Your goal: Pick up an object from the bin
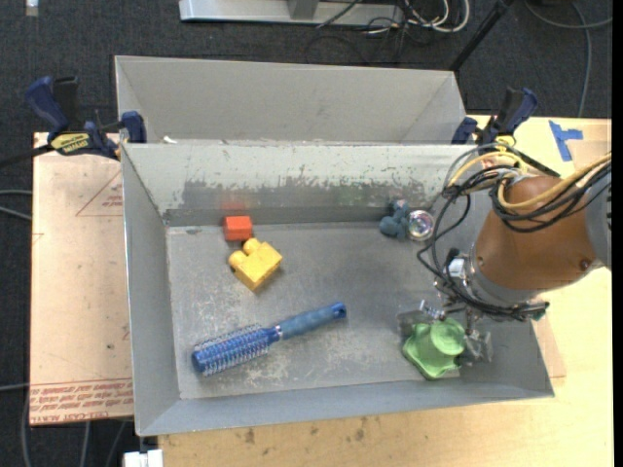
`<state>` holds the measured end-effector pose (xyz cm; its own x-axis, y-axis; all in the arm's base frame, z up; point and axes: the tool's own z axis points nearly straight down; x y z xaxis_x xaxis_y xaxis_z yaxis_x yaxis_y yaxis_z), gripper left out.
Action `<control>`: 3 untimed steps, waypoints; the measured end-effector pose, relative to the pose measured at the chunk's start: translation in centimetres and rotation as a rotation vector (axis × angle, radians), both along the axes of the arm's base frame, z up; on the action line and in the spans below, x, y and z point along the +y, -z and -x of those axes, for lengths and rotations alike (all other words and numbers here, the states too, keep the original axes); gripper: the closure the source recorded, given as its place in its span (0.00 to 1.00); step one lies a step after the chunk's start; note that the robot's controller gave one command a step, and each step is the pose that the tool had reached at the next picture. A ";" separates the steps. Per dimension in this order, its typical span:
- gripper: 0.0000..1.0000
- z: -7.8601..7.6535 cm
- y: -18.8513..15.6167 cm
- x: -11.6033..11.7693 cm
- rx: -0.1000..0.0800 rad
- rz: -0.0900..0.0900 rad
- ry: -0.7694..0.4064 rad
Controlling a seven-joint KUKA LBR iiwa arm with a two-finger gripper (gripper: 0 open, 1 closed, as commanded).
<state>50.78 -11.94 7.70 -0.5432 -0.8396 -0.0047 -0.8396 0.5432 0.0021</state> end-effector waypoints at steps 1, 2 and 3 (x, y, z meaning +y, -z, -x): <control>0.00 -1.4 0.5 1.0 -0.005 -0.020 -0.433; 0.00 0.0 0.6 2.3 -0.011 -0.007 -0.999; 1.00 0.0 0.5 2.4 -0.015 -0.009 -0.999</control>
Offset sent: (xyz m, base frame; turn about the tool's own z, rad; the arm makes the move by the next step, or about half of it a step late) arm 0.0121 -0.0071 -0.0070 -0.4311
